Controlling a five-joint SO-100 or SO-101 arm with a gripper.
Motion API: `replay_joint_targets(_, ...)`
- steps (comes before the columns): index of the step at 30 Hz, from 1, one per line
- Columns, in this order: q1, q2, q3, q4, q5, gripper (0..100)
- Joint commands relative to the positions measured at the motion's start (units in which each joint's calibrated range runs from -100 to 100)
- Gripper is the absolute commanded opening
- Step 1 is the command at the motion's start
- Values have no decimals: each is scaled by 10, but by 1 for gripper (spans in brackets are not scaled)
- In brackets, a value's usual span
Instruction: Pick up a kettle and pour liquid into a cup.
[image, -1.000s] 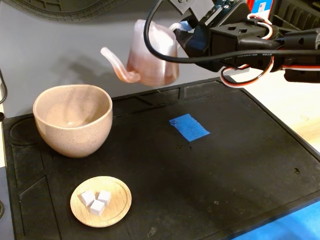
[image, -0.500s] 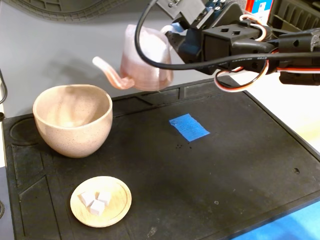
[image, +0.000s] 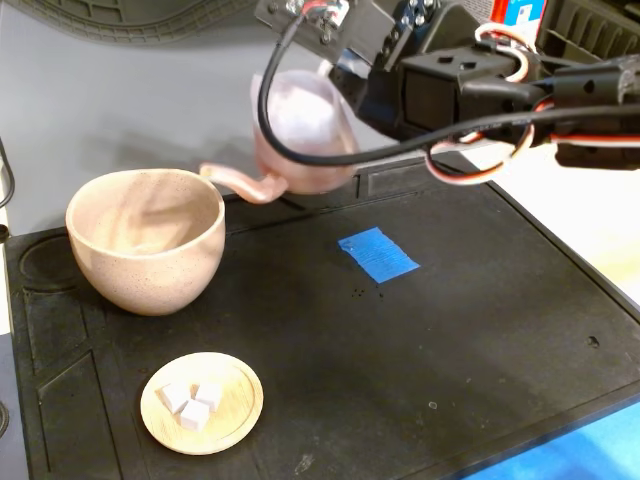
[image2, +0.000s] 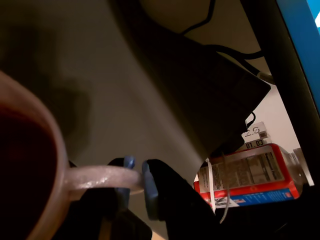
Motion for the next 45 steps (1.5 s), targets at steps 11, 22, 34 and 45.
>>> replay_joint_targets(11, -18, 34, -121, -1, 2, 1)
replay_joint_targets(22, -22, 51, -157, -6, 81, 1)
replay_joint_targets(34, -18, 57, -209, -1, 81, 1)
replay_joint_targets(45, -16, 57, -209, -3, 81, 1)
